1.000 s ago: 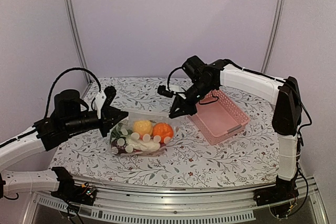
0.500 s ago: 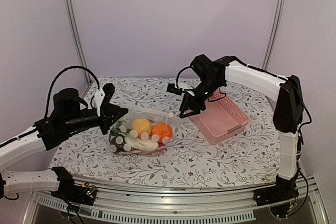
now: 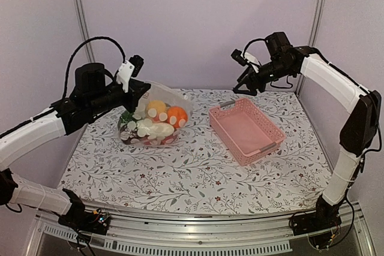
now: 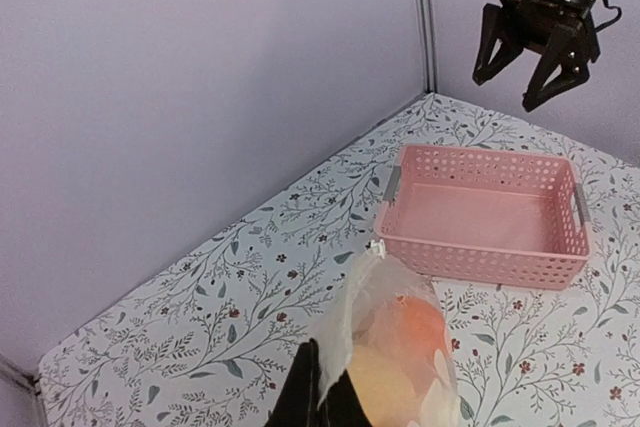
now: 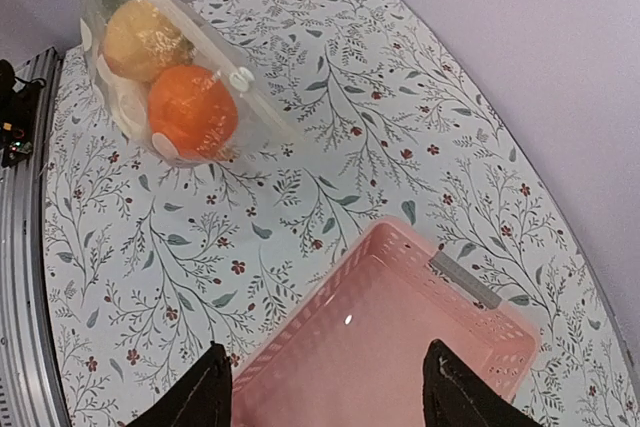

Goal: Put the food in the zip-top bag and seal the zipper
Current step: Place the zipper food storage bag at the center of the board, then reset both arms

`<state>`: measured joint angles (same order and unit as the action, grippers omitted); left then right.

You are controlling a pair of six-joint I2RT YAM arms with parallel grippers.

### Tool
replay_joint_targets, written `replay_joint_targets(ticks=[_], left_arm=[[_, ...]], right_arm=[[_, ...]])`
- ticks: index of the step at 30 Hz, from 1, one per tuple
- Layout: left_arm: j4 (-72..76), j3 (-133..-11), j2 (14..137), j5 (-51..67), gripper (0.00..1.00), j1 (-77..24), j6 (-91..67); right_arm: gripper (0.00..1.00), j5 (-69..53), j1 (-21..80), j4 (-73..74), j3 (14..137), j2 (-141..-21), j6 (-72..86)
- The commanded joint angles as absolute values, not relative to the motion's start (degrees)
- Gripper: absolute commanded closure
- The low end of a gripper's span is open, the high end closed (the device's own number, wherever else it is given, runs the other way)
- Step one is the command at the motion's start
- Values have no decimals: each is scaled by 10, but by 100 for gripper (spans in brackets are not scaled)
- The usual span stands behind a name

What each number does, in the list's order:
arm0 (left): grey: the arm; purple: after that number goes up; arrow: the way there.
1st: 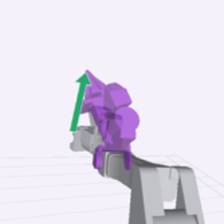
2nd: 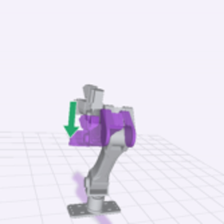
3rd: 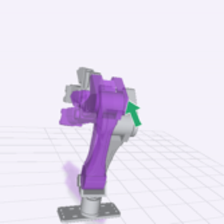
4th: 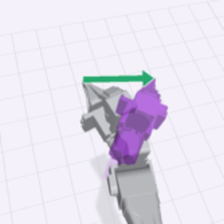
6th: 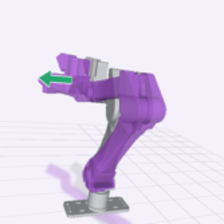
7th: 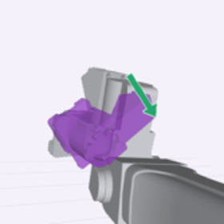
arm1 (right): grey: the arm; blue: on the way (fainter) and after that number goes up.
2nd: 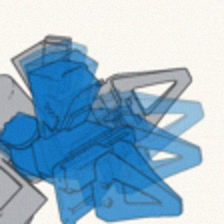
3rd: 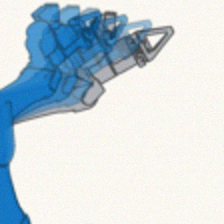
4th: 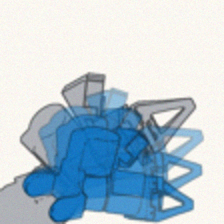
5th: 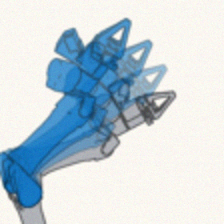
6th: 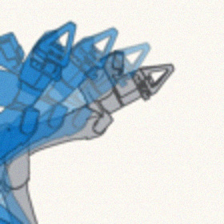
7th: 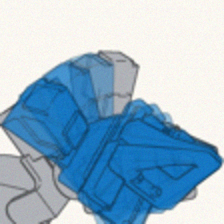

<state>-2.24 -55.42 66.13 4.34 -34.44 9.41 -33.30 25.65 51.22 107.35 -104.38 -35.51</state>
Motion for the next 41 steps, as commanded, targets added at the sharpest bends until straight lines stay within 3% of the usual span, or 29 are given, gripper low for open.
replay_joint_targets(ticks=[1,8,12,15,19,20,22,25,29,37,41], left_arm=[[-29,-605,697,104,100,-337,147],[-61,-567,764,299,100,-352,117],[-124,-566,791,313,89,-390,121],[-148,-571,779,314,71,-400,106],[-132,-573,710,279,47,-400,112],[-121,-571,689,248,38,-400,114],[-98,-568,653,162,3,-397,112],[-50,-566,615,12,0,-388,79],[-15,-574,604,-160,0,-356,35],[56,-541,613,-256,0,-323,23],[54,-511,613,-243,0,-312,3]], right_arm=[[35,-279,220,433,1007,-1016,-287],[19,-220,214,341,879,-938,-271],[13,-203,211,338,857,-927,-260],[2,-186,201,334,850,-914,-250],[1,-171,166,318,849,-886,-218],[1,-166,155,313,849,-875,-203],[1,-189,125,308,847,-858,-169],[1,-257,64,283,827,-824,-113],[1,-215,19,240,793,-772,-49],[1,-166,18,179,697,-654,-31],[1,-135,18,136,638,-610,-32]])
